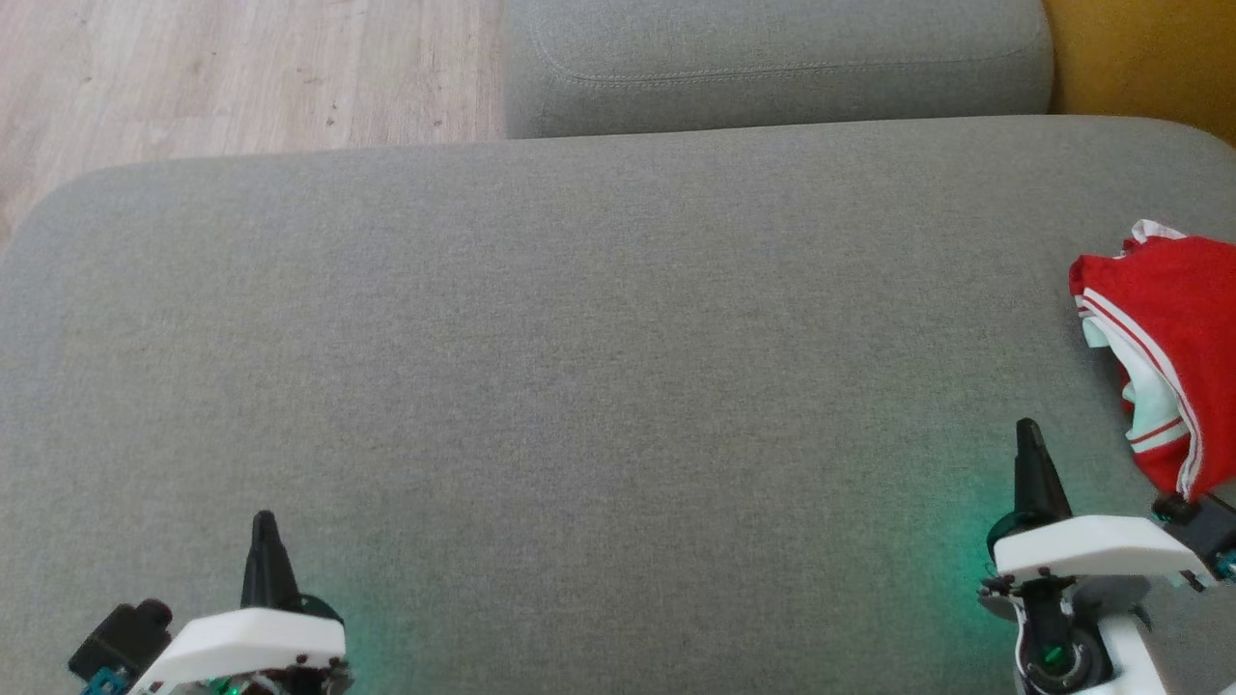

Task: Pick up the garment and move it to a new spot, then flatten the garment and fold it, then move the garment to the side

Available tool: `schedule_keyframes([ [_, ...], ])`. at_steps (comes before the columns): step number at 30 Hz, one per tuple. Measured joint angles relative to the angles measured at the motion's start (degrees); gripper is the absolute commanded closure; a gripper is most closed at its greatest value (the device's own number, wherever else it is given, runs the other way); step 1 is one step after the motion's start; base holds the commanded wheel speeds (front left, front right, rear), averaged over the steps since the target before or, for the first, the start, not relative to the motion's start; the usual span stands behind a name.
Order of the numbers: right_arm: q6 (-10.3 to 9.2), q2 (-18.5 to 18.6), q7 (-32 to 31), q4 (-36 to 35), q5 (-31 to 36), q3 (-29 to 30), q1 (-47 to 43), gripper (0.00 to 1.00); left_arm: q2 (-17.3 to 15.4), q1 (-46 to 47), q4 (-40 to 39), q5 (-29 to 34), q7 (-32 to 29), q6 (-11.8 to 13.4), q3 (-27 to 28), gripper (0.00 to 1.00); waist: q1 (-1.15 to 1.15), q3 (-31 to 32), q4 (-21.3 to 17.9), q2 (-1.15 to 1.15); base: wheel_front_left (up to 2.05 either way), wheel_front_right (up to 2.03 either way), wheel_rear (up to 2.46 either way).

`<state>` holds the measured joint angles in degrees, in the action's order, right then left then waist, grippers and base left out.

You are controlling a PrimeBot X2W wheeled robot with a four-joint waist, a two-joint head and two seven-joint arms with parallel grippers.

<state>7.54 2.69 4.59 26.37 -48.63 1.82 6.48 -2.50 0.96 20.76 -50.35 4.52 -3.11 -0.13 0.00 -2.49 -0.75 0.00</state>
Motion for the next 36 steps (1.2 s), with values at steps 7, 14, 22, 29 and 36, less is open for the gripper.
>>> schedule_keyframes([
  [7, 0.00, 0.0, -1.1, -1.0, -4.4, 0.5, -0.1, 1.00, 0.0, 0.0, -0.6, -4.3, -1.0, -0.5, 0.2, 1.00, 0.00, 0.2, 0.1, 0.00, 0.00, 0.00, 0.00],
  [14, 0.00, 0.0, -2.2, -2.1, -8.9, 1.1, -0.1, 1.00, 0.0, 0.1, -0.9, -8.7, -2.2, -1.0, 0.5, 1.00, 0.00, 0.5, 0.2, 0.00, 0.00, 0.00, 0.00],
  [22, 0.00, 0.0, -3.5, -3.4, -14.1, 2.0, -0.2, 1.00, 0.0, 0.3, -1.5, -13.6, -3.5, -1.5, 1.6, 1.00, 0.00, 0.8, 0.2, 0.00, 0.00, 0.00, 0.00],
  [29, 0.00, 0.0, -4.6, -4.2, -18.5, 2.4, -0.2, 1.00, 0.0, 0.7, -2.1, -17.9, -4.5, -1.9, 1.9, 1.00, 0.00, 1.0, 0.3, 0.00, 0.00, 0.00, 0.00],
  [36, 0.00, 0.0, -5.7, -5.4, -23.0, 2.9, -0.3, 1.00, 0.0, 1.2, -2.5, -22.3, -5.6, -2.0, 2.2, 1.00, 0.00, 1.2, 0.4, 0.00, 0.00, 0.00, 0.00],
])
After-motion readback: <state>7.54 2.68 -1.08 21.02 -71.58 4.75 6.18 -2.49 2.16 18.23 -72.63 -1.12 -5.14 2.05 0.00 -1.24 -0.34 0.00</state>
